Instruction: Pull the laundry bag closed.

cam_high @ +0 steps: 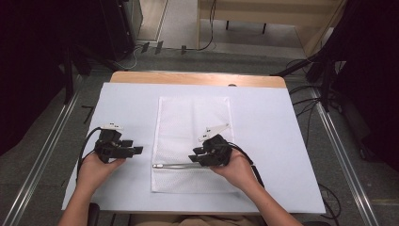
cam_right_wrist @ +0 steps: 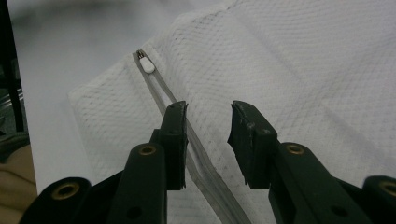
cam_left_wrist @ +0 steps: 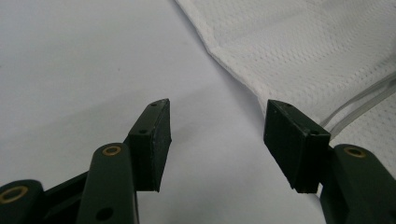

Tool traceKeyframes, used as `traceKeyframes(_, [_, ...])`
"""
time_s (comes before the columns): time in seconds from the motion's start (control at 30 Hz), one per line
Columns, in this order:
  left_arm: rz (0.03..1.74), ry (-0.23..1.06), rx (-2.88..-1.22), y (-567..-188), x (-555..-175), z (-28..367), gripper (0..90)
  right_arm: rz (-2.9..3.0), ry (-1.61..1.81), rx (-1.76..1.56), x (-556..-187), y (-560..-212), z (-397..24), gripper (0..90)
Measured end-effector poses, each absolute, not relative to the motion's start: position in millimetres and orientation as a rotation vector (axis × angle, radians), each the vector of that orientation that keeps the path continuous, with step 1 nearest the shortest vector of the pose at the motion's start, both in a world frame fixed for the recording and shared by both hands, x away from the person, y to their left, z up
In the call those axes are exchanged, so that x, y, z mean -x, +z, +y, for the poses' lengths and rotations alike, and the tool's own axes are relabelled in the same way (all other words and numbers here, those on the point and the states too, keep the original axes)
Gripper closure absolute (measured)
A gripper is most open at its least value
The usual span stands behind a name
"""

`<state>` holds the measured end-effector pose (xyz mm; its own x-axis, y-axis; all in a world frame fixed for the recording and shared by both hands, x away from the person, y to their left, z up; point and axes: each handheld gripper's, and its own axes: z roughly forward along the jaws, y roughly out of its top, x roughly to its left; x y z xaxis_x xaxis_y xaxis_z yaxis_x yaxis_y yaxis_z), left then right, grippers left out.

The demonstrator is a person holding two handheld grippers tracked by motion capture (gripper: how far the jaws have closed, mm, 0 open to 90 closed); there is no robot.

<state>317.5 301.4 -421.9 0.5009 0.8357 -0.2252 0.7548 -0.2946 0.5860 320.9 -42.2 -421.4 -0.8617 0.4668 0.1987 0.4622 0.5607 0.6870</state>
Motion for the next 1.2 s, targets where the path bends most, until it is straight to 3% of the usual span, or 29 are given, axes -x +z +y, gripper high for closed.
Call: traceKeyframes(1.2, [1.29, 0.14, -2.084, -421.6, -319.7, 302.7, 41.7, 2.886, 1.236, -0.698, -322.8, -439.8, 38.1, 80.7])
